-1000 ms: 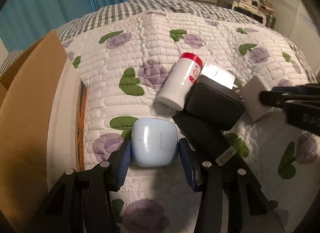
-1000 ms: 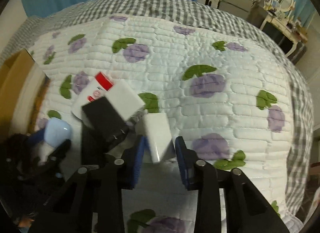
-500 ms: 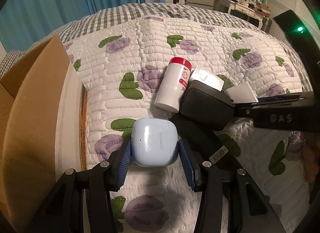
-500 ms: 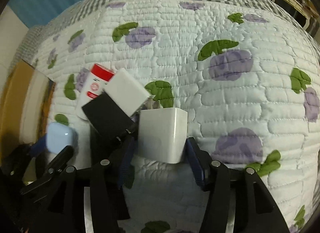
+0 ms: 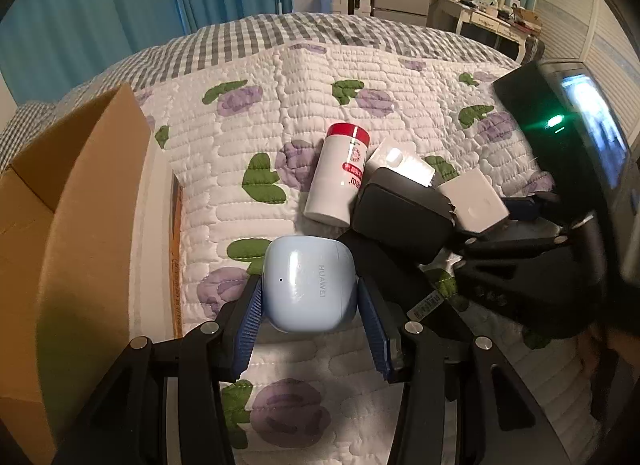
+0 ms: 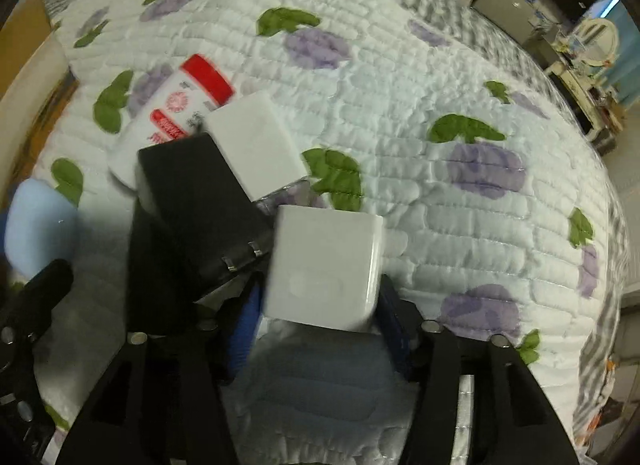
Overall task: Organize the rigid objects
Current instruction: 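Carry the earbud case and white charger into the box and release both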
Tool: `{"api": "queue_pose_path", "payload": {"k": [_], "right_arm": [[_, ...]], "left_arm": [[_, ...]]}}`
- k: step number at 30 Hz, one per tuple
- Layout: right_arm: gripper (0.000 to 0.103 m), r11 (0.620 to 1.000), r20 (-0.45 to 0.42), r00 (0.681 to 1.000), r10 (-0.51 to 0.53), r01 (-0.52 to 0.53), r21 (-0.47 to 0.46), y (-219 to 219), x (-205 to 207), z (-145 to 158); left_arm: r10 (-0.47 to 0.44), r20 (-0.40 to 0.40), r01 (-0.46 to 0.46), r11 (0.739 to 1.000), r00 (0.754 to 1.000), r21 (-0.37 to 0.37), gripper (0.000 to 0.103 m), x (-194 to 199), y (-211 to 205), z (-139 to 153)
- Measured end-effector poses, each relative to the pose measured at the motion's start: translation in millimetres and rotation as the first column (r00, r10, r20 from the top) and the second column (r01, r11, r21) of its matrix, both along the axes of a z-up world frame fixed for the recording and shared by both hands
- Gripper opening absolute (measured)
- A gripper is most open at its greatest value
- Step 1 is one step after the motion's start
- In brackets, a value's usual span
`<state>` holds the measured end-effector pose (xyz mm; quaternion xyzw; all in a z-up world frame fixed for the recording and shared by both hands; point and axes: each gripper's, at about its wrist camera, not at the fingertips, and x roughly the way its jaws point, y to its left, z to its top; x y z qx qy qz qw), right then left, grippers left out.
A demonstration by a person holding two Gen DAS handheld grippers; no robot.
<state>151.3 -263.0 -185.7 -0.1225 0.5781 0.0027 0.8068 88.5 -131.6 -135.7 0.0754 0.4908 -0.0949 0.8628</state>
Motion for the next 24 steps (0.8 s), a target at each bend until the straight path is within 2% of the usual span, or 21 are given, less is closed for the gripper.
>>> {"api": "queue_pose_path", "payload": {"k": [3,6,10,14,16,19,24], "right_arm": [[0.052,0.997,0.042,0.999,-0.025,0.022,0.073,-10,-7,15],[0.052,0.996,0.094,0.995,-0.031,0.023,0.086,-16,-21,36],[0.052,0.99,0.178,0.983,-0.042,0.018,0.138,-13,-42,77],[0.052,0.989,0.258,0.966,-0.029,-0.01,0.146,-7,-56,126],[0.052,0.986,0.299,0.954,-0.007,-0.043,0.163,7,-60,156],[0.052,0.98,0.356,0.933,0.042,-0.107,0.167,39,-66,193],[0.052,0.956,0.416,0.899,0.136,-0.23,0.184,107,-64,226]], "left_arm": [[-0.009,0.014,0.009,1.0,1.0,0.0,0.048,-2,0,8],[-0.015,0.041,0.015,1.0,0.999,-0.008,0.048,-5,2,25],[-0.035,0.123,0.039,0.999,0.992,-0.029,0.048,-18,11,69],[-0.033,0.197,0.043,0.998,0.98,-0.05,0.048,-27,34,112],[-0.014,0.23,0.029,0.998,0.973,-0.059,0.048,-31,56,132],[0.016,0.254,0.002,0.998,0.967,-0.07,0.048,-33,86,147],[0.078,0.267,-0.066,0.996,0.961,-0.052,0.048,-32,141,146]]}}
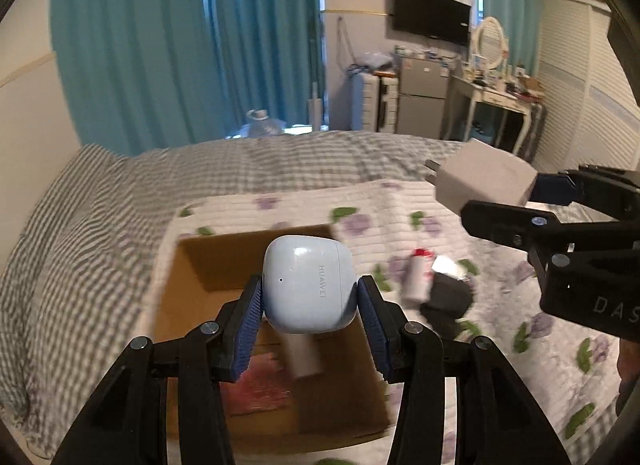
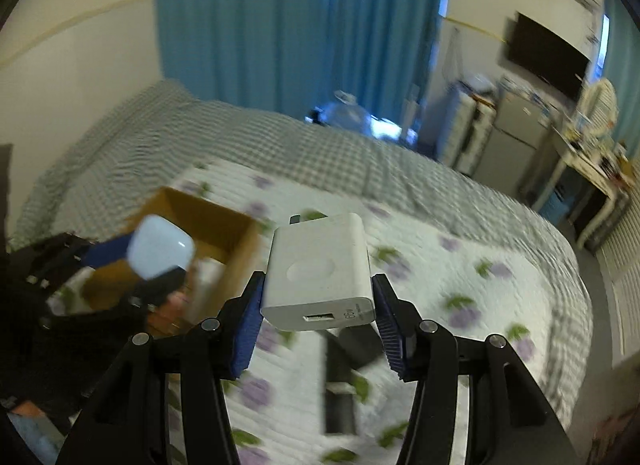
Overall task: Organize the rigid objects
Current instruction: 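Carry the earbud case and white charger into the box and release both, then grasp the black charger with the left gripper while the right gripper grasps the black adapter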
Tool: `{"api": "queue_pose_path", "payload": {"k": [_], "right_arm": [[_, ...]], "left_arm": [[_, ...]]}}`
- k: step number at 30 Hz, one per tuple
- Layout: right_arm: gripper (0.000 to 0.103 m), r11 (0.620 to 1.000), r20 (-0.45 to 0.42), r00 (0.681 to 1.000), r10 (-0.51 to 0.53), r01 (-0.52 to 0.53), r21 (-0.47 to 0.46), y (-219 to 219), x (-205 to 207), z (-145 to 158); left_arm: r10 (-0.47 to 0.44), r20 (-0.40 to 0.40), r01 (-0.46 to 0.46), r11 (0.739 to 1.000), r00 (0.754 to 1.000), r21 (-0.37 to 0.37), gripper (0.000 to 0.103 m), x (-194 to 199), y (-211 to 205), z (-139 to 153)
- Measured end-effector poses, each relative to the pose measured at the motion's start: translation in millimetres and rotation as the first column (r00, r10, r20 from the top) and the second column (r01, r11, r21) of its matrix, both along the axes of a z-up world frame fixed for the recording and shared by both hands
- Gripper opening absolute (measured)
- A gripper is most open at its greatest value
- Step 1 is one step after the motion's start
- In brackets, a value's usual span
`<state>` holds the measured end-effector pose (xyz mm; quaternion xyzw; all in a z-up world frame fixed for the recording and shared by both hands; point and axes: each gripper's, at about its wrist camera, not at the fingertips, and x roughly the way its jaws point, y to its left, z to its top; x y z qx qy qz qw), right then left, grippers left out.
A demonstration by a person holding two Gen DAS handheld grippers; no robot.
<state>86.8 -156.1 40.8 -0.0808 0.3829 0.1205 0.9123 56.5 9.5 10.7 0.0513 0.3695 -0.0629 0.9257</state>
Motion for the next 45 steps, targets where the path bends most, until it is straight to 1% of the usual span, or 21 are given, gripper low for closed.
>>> {"api": "queue_pose_path", "payload": {"k": [1,2,3,5,7,10,14,17,18,20,21,22,23,24,26,28,32,35,39,42,45], "right_arm": [[0.052,1.0,0.001,1.0,0.03,-0.03,0.007,20,5,0],[0.052,0.999,0.0,0.999,0.043,-0.043,0.01,30,6,-1],[0.052,0.997,-0.011,0.997,0.072,-0.072,0.015,49,12,-6],[0.052,0.995,-0.029,0.995,0.099,-0.099,0.021,71,21,-17],[0.052,0.992,-0.064,0.99,0.127,-0.126,0.024,99,36,-39],[0.052,0.989,-0.109,0.983,0.148,-0.147,0.015,126,54,-69],[0.052,0.987,-0.146,0.977,0.156,-0.159,-0.008,145,73,-102],[0.052,0.988,-0.15,0.976,0.156,-0.157,0.002,143,83,-114],[0.052,0.988,-0.149,0.976,0.157,-0.157,0.012,140,85,-115],[0.053,0.986,-0.154,0.974,0.167,-0.163,0.039,138,89,-119],[0.055,0.985,-0.152,0.974,0.17,-0.162,0.064,134,89,-118],[0.06,0.984,-0.145,0.975,0.168,-0.159,0.076,131,89,-115],[0.073,0.984,-0.134,0.977,0.165,-0.154,0.09,126,87,-110],[0.079,0.984,-0.112,0.981,0.156,-0.144,0.106,118,84,-100],[0.079,0.984,-0.084,0.986,0.143,-0.133,0.117,106,79,-84],[0.079,0.988,-0.058,0.992,0.114,-0.108,0.107,86,71,-62],[0.079,0.999,-0.015,1.0,0.02,-0.02,0.043,36,49,-28],[0.079,0.998,0.01,0.998,-0.055,0.055,0.014,-10,25,-12],[0.079,0.993,0.011,0.993,-0.118,0.118,-0.002,-59,-1,-10],[0.079,0.991,-0.016,0.991,-0.136,0.136,-0.015,-84,-12,-27],[0.079,0.991,-0.06,0.99,-0.131,0.13,-0.02,-101,-13,-55]], "left_arm": [[0.011,-0.005,-0.011,1.0,1.0,0.001,0.048,1,8,-3],[0.023,-0.011,-0.023,1.0,1.0,0.004,0.048,2,17,-7],[0.038,-0.017,-0.037,0.999,0.999,0.009,0.048,4,25,-12],[0.062,-0.032,-0.061,0.998,0.998,0.02,0.048,8,41,-25],[0.082,-0.055,-0.081,0.996,0.995,0.026,0.048,13,54,-39],[0.082,-0.088,-0.08,0.996,0.993,0.025,0.048,20,64,-60],[0.082,-0.114,-0.077,0.996,0.99,0.04,0.048,28,67,-79],[0.083,-0.125,-0.079,0.996,0.989,0.037,0.049,32,68,-87],[0.087,-0.127,-0.083,0.996,0.988,0.04,0.051,32,68,-88],[0.092,-0.142,-0.085,0.995,0.986,0.059,0.051,34,65,-91],[0.09,-0.145,-0.081,0.995,0.985,0.064,0.059,34,63,-91],[0.092,-0.135,-0.083,0.994,0.987,0.071,0.064,32,60,-89],[0.093,-0.127,-0.084,0.994,0.988,0.075,0.064,31,57,-86],[0.091,-0.12,-0.082,0.993,0.989,0.08,0.064,29,53,-82],[0.084,-0.109,-0.075,0.993,0.99,0.087,0.064,25,41,-70],[0.071,-0.085,-0.064,0.994,0.994,0.084,0.065,17,26,-55],[0.045,-0.057,-0.042,0.997,0.997,0.06,0.066,5,-7,-33],[0.012,-0.051,-0.01,0.999,0.999,0.041,0.066,-6,-42,-27],[-0.019,-0.077,0.021,0.999,0.997,0.027,0.066,-15,-80,-35],[-0.012,-0.121,0.014,1.0,0.993,0.016,0.066,-16,-105,-52],[-0.002,-0.159,0.004,1.0,0.987,0.014,0.066,-16,-125,-75]]}}
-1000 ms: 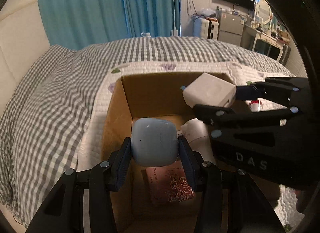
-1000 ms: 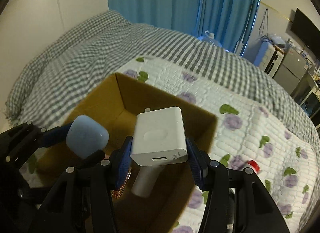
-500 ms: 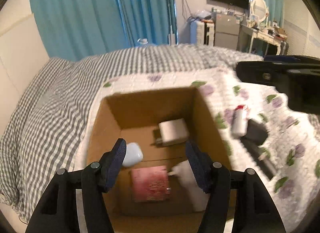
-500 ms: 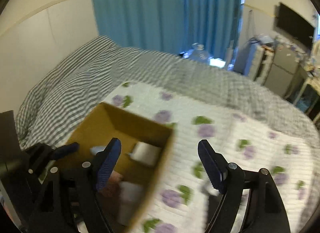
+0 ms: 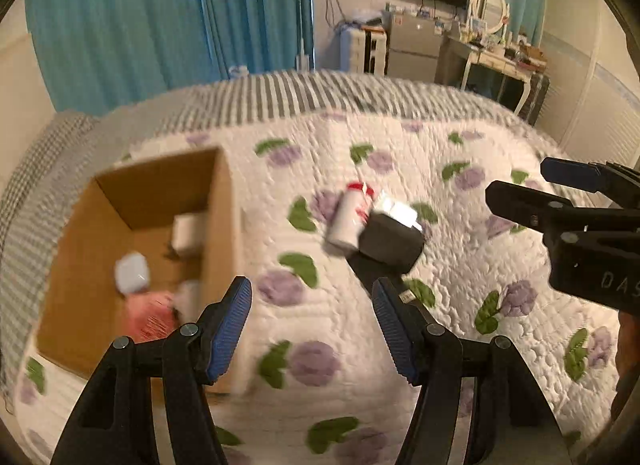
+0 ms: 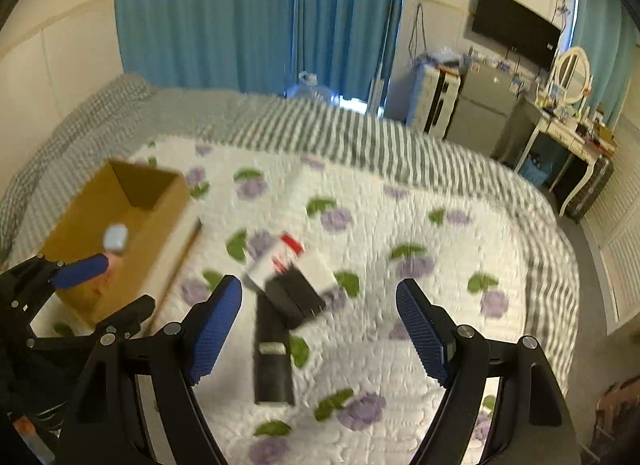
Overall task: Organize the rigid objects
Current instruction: 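Grasp the black charger with the left gripper while the right gripper grasps the black adapter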
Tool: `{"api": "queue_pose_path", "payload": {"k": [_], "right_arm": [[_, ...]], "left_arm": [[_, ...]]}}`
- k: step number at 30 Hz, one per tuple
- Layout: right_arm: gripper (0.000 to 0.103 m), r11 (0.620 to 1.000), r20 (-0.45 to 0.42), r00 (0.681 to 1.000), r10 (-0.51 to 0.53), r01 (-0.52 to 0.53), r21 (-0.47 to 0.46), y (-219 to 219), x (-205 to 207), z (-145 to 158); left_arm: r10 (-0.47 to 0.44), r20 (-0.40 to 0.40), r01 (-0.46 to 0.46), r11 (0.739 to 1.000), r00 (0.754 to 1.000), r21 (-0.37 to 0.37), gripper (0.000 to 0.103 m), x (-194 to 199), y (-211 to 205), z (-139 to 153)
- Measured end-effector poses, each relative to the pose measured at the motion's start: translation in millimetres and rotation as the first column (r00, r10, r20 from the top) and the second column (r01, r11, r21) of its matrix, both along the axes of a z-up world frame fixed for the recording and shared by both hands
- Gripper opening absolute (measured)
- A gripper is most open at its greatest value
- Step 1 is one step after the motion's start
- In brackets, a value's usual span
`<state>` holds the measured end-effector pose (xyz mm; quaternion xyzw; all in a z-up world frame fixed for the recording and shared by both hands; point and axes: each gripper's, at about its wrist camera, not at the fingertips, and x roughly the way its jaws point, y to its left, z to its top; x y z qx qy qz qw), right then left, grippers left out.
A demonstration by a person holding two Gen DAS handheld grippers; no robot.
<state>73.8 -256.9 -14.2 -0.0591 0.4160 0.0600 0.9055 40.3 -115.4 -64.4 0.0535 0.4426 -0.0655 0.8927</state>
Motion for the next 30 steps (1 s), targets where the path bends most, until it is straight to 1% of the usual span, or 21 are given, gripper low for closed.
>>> {"api": "queue_pose_path", "payload": {"k": [2,6,11,15,16,18,20,21,22,23,24,27,30], "right_arm": [[0.079,1.0,-0.022,1.0,-0.002,0.001,-0.01,-8,1,-19],[0.079,0.998,-0.063,0.998,-0.012,0.008,-0.057,-23,6,-53],[0.079,0.997,-0.1,0.995,-0.003,-0.004,-0.073,-37,25,-75],[0.079,0.995,-0.109,0.994,-0.001,-0.01,-0.1,-44,38,-87],[0.079,0.995,-0.121,0.993,-0.003,-0.009,-0.095,-47,41,-92],[0.079,0.997,-0.142,0.99,-0.004,-0.006,-0.073,-52,43,-96],[0.079,0.999,-0.163,0.987,-0.005,-0.002,-0.043,-58,45,-100],[0.079,0.999,-0.167,0.986,-0.005,-0.001,-0.036,-59,46,-101],[0.079,1.0,-0.175,0.985,-0.007,0.003,-0.026,-61,47,-102],[0.079,1.0,-0.181,0.983,-0.008,0.004,-0.021,-62,48,-104],[0.079,1.0,-0.185,0.983,-0.008,0.004,-0.02,-62,49,-104],[0.079,1.0,-0.184,0.983,-0.004,0.0,-0.02,-61,47,-104],[0.079,1.0,-0.161,0.987,0.013,-0.015,-0.01,-59,45,-100]], "left_arm": [[0.005,-0.04,-0.005,1.0,0.999,0.013,0.066,5,-11,-19],[0.024,-0.093,-0.023,1.0,0.995,0.011,0.066,15,-27,-47],[0.034,-0.157,-0.032,0.999,0.987,0.017,0.066,34,-55,-81],[0.01,-0.219,-0.02,0.999,0.976,-0.041,0.066,48,-73,-107],[0.014,-0.239,-0.023,0.999,0.971,-0.037,0.066,52,-77,-114],[0.021,-0.243,-0.03,0.999,0.97,-0.031,0.066,55,-80,-122],[0.029,-0.217,-0.036,0.999,0.976,-0.026,0.066,55,-81,-124],[0.027,-0.209,-0.034,0.999,0.977,-0.029,0.063,53,-82,-125],[0.018,-0.203,-0.026,0.999,0.979,-0.036,0.057,51,-81,-123],[0.011,-0.2,-0.019,0.999,0.98,-0.037,0.056,49,-80,-122],[0.009,-0.197,-0.017,0.999,0.98,-0.036,0.052,47,-78,-120],[0.031,-0.191,-0.04,0.998,0.981,-0.042,0.043,36,-61,-111],[0.055,-0.186,-0.067,0.996,0.981,-0.06,0.041,30,-37,-101]]}}
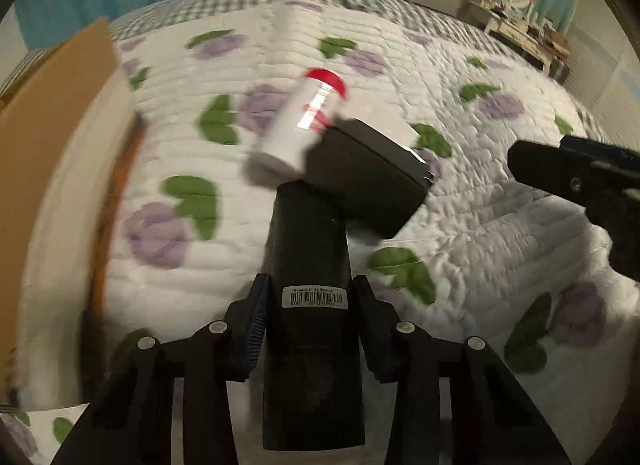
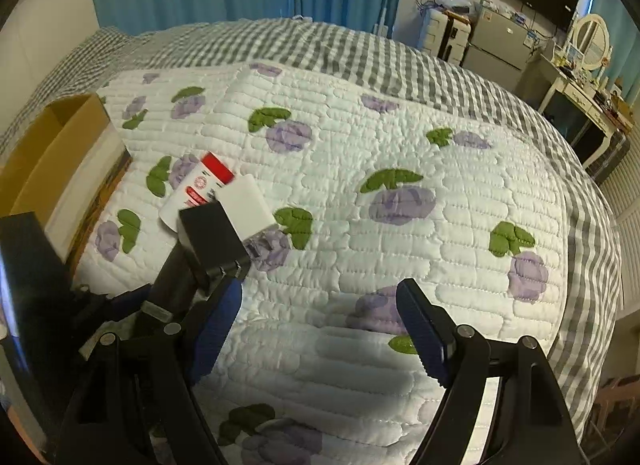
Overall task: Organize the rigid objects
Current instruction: 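Grasp the black charger with the left gripper while the right gripper grasps the black adapter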
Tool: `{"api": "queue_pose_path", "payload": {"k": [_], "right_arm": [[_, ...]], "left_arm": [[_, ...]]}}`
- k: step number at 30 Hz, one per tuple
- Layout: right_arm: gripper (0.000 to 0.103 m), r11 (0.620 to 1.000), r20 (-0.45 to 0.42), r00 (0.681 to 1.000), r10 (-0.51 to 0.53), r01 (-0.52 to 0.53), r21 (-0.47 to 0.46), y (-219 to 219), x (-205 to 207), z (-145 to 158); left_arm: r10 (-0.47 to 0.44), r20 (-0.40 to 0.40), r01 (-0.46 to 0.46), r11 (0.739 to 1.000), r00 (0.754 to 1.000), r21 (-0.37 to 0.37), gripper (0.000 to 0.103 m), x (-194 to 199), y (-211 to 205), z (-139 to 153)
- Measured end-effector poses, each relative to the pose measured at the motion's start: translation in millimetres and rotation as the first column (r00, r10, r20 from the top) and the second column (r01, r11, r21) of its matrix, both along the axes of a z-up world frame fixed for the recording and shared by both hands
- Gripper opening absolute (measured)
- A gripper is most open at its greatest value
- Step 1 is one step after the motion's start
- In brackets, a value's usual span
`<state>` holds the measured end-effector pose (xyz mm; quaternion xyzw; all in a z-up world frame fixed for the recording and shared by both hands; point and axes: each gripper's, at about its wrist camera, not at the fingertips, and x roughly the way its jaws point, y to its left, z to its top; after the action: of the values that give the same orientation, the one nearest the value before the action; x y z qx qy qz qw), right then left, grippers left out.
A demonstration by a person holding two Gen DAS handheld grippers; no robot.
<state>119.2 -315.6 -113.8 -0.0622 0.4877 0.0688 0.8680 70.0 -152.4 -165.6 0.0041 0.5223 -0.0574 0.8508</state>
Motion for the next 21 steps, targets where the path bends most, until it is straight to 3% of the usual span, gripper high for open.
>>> {"api": "queue_pose_path", "payload": {"k": [7,13,18,21], "right_arm": [[0.079,0.995,-0.023,0.995,0.098,-0.097,0.036,23,8,-2],[0.079,0.984,-0.103,0.98,0.171,-0.165,0.062,45,22,-22],[0.079,0.965,-0.116,0.958,0.261,-0.258,0.04,64,19,-29],[0.071,0.955,-0.13,0.946,0.296,-0.296,0.024,74,22,-35]], "left_arm": [[0.044,0.086,-0.046,0.999,0.995,0.017,0.041,-2,37,30],[0.051,0.096,-0.054,0.998,0.994,0.036,0.041,1,45,30],[0.038,0.111,-0.046,0.996,0.993,0.07,0.041,10,36,27],[0.029,0.114,-0.039,0.996,0.993,0.083,0.041,12,35,25]]}}
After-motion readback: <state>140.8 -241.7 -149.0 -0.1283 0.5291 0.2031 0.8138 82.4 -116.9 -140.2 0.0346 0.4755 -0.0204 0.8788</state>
